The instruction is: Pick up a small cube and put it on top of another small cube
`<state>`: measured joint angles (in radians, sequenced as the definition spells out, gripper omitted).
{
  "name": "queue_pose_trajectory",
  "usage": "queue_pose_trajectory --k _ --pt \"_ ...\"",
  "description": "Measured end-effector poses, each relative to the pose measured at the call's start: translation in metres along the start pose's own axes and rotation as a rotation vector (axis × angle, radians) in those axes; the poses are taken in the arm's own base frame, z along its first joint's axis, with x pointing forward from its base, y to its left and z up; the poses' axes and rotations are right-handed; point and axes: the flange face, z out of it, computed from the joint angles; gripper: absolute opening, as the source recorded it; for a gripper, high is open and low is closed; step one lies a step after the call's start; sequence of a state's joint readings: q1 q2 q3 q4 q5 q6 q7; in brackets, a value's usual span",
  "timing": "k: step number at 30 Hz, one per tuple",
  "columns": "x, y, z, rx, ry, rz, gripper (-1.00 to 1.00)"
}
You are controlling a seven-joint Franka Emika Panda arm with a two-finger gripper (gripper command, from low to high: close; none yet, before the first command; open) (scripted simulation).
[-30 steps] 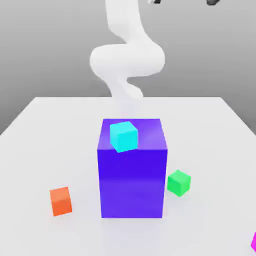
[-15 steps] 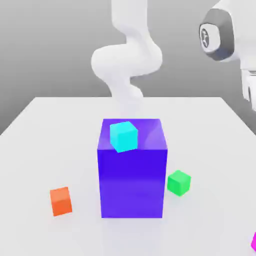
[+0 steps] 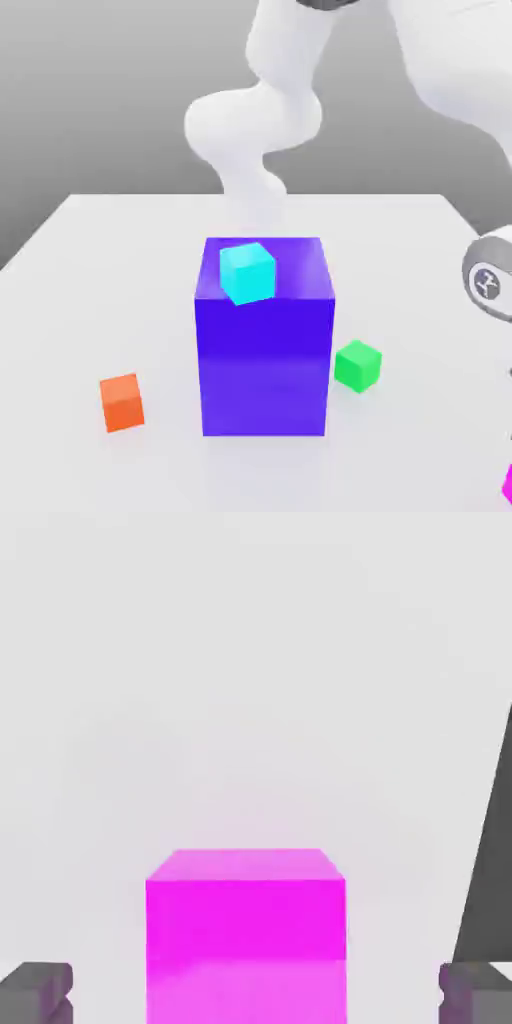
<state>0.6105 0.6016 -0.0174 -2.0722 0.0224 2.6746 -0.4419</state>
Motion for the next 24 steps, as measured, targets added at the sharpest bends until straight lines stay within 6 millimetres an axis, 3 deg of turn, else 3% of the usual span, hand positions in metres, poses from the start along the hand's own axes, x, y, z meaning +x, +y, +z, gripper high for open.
queue_pose_trajectory --k 5,7,10,17,24 --pt "0.0 0.0 0.006 0.001 -0.002 -0.001 -1.0" --pt "0.0 0.0 -0.011 0.0 -0.002 -0.002 -1.0" --pt "-0.003 0.0 -0.052 0.002 -0.004 0.004 -1.0" --pt "-0.071 -0.007 -0.083 0.025 -0.026 0.107 -1.0" --pt "-0.143 -0.03 -0.102 0.034 -0.032 0.182 -1.0"
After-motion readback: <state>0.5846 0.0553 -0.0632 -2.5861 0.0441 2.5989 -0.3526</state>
